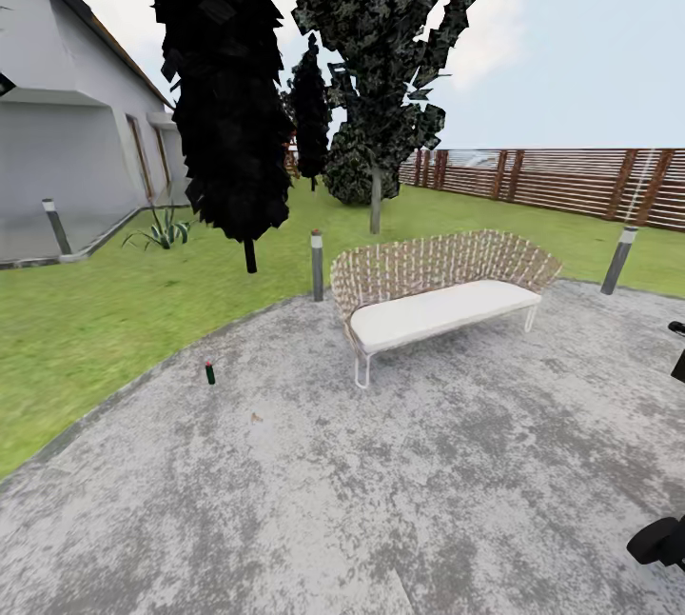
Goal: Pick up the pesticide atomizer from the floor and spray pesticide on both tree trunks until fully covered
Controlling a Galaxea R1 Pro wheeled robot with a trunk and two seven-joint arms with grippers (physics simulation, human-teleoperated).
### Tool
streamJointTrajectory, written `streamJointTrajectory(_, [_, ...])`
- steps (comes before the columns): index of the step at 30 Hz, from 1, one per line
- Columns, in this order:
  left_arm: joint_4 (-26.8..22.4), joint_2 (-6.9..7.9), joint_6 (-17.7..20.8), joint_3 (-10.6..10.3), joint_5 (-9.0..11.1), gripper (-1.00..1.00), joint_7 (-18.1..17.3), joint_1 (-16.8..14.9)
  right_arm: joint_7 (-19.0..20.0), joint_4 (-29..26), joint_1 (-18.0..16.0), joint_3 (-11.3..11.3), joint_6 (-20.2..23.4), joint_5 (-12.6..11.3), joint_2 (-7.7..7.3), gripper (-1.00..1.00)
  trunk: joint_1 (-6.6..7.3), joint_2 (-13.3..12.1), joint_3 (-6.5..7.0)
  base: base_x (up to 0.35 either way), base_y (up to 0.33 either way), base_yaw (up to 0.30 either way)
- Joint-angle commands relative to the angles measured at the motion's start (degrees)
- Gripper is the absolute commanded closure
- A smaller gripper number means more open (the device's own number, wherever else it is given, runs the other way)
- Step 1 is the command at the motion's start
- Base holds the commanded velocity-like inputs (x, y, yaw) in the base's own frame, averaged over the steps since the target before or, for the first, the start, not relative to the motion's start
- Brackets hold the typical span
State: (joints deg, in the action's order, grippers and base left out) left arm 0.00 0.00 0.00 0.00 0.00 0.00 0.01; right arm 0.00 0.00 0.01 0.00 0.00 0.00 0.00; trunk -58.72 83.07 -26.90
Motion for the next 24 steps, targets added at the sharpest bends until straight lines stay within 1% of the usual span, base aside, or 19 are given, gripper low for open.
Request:
streamJointTrajectory(1, [-0.33, -0.1, -0.09, 0.07, 0.09, -1.0, -0.11, 0.17, -0.26, -0.33, -0.34, 0.13, -0.1, 0.08, 0.33, -1.0, 0.0, 0.01, -0.03, 0.0, 0.0, 0.0])
streamJointTrajectory(5, [-0.35, -0.09, -0.09, 0.08, 0.09, -1.0, -0.09, 0.17, -0.26, -1.41, -0.58, 0.16, 0.3, 0.09, 1.62, -1.0, 0.0, 0.01, -0.03, 0.0, 0.0, 0.0])
streamJointTrajectory(11, [-0.46, -0.09, -0.11, -0.1, 0.09, -1.0, -0.09, 0.09, -0.26, -1.78, -0.7, 0.1, 0.13, 0.02, 1.93, -1.0, 0.0, 0.01, -0.03, 0.0, 0.0, 0.0])
streamJointTrajectory(15, [-1.76, 0.51, -1.4, -0.26, -0.09, -1.0, -0.09, -0.05, -0.33, -3.08, -0.71, 0.06, -1.16, 0.1, 1.33, -1.0, 0.0, 0.01, -0.03, 0.0, 0.0, 0.0])
streamJointTrajectory(20, [-3.38, 1.26, -3.01, -0.26, -0.09, -1.0, 0.29, -0.91, -0.35, -4.7, -0.71, -0.23, -2.77, 0.02, -0.28, -1.0, 0.0, 0.01, -0.03, 0.0, 0.0, 0.0])
streamJointTrajectory(24, [-4.68, 1.89, -4.29, -0.21, 0.0, -1.0, 0.59, -2.24, -0.35, -5.99, -0.95, -0.38, -4.05, -0.09, -0.64, -1.0, 0.0, 0.01, -0.03, 0.0, 0.0, 0.0])
